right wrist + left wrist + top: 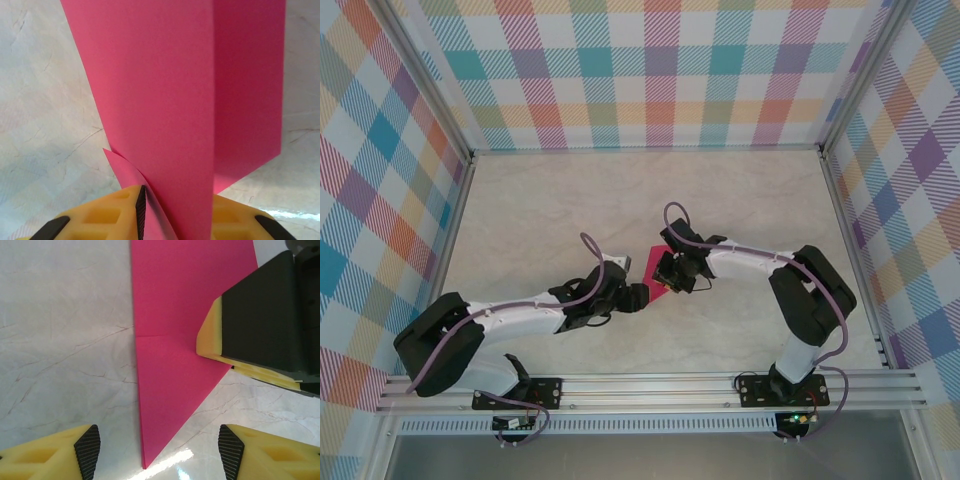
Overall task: Fold a paper plane with a square sheet of paper (pick it up from the middle)
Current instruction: Fourth fold the wing at the center of the table.
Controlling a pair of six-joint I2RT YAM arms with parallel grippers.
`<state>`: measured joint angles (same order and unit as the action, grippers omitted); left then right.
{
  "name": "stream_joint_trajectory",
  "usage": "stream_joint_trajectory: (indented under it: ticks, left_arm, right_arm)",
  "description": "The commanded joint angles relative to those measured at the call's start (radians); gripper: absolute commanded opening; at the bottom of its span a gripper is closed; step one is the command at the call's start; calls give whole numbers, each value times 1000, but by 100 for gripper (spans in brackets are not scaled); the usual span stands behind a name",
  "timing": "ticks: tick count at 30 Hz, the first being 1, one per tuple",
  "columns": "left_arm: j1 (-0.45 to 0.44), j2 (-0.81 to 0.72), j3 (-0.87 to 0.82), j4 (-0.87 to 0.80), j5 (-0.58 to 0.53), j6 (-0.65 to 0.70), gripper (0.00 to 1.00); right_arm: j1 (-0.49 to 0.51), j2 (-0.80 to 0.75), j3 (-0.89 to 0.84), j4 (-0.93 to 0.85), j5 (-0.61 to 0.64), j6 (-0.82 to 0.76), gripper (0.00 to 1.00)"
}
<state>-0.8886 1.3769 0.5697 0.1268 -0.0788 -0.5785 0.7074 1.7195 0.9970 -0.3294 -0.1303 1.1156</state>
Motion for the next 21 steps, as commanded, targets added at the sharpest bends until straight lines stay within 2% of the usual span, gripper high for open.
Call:
stream_joint_trajectory:
  ticks: [1, 5, 10, 16, 21]
  left_arm:
    - [-33, 19, -24, 93, -37, 82, 66]
    - [-72, 25, -39, 141, -65, 162, 68]
    - [-102, 61, -14, 119, -112, 206, 72]
    - [-128, 123, 29, 97, -177, 226, 66]
    - [-139, 174, 61, 106, -196, 252, 57]
  right_arm:
    - [-13, -29, 6, 12, -73, 24, 26]
    - [-32, -40, -7, 29, -115, 41, 28]
    - [-51, -55, -24, 50, -155, 56, 30]
    - [-72, -62, -43, 68, -191, 72, 33]
    - [-87, -68, -54, 75, -211, 79, 33]
